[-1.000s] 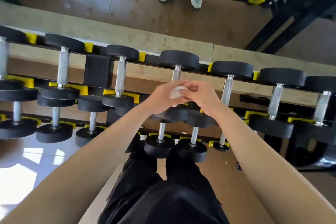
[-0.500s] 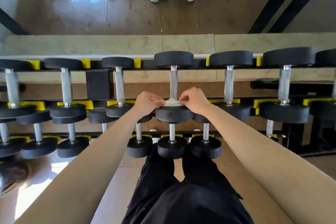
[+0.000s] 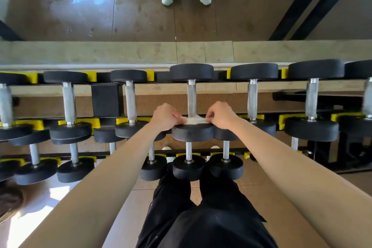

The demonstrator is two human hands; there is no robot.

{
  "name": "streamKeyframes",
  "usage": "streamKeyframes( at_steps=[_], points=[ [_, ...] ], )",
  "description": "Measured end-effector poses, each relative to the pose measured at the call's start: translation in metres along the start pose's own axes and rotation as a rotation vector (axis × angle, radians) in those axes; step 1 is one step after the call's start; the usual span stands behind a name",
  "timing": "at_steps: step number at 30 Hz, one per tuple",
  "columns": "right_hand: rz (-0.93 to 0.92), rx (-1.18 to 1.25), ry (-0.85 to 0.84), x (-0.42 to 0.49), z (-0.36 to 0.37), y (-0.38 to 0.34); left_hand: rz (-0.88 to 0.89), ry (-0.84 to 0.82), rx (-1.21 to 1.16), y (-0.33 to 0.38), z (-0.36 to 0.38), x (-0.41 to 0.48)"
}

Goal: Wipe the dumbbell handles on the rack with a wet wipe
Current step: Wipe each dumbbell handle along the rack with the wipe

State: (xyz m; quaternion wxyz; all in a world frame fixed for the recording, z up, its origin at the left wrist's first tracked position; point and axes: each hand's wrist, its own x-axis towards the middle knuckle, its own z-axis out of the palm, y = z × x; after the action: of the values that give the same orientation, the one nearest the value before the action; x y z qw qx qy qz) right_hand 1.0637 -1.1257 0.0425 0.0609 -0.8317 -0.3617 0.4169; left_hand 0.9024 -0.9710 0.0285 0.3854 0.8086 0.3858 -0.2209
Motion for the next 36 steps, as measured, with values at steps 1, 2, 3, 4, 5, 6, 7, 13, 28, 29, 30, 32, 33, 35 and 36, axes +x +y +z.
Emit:
streamKeyframes(
  at_steps=[1, 2, 3, 4, 5, 6, 7, 13, 28, 29, 30, 32, 33, 35, 36],
  points=[
    [0.034, 0.000, 0.010, 0.001, -0.002, 0.006, 0.040, -0.017, 0.022, 0.006, 0.001, 0.000],
    [0.054, -0.003, 0.020, 0.002, -0.003, 0.010, 0.065, -0.015, 0.046, 0.009, 0.001, 0.000],
    [0.057, -0.009, 0.025, 0.002, -0.003, 0.010, 0.066, 0.002, 0.060, 0.008, 0.002, 0.001],
    [0.043, -0.015, 0.014, 0.003, -0.002, 0.006, 0.044, 0.027, 0.060, 0.005, 0.001, 0.001],
    [0.012, -0.021, -0.012, 0.004, 0.000, -0.001, 0.006, 0.060, 0.052, 0.000, 0.000, 0.002],
    [-0.032, -0.023, -0.037, 0.004, 0.002, -0.010, -0.036, 0.099, 0.043, -0.007, 0.000, 0.004],
    [-0.076, -0.020, -0.052, 0.004, 0.004, -0.018, -0.071, 0.125, 0.031, -0.014, 0.000, 0.005],
    [0.007, -0.040, 0.063, 0.013, -0.007, 0.005, 0.123, 0.084, -0.053, -0.005, 0.004, 0.002],
    [-0.020, 0.044, 0.247, 0.026, -0.008, -0.006, -0.017, 0.434, -0.223, 0.016, -0.011, 0.023],
    [-0.039, 0.060, 0.262, 0.028, -0.007, -0.011, -0.058, 0.471, -0.288, 0.016, -0.014, 0.025],
    [-0.039, 0.092, 0.292, 0.030, -0.008, -0.015, -0.077, 0.491, -0.340, 0.018, -0.017, 0.028],
    [0.048, 0.223, 0.376, 0.035, -0.017, -0.017, -0.051, 0.501, -0.374, 0.028, -0.020, 0.032],
    [0.122, 0.317, 0.422, 0.037, -0.021, -0.015, -0.030, 0.496, -0.385, 0.033, -0.019, 0.034],
    [0.270, 0.501, 0.471, 0.042, -0.025, -0.015, -0.039, 0.490, -0.443, 0.039, -0.015, 0.038],
    [0.322, 0.601, 0.457, 0.045, -0.025, -0.018, -0.079, 0.493, -0.502, 0.040, -0.013, 0.040]
  ],
)
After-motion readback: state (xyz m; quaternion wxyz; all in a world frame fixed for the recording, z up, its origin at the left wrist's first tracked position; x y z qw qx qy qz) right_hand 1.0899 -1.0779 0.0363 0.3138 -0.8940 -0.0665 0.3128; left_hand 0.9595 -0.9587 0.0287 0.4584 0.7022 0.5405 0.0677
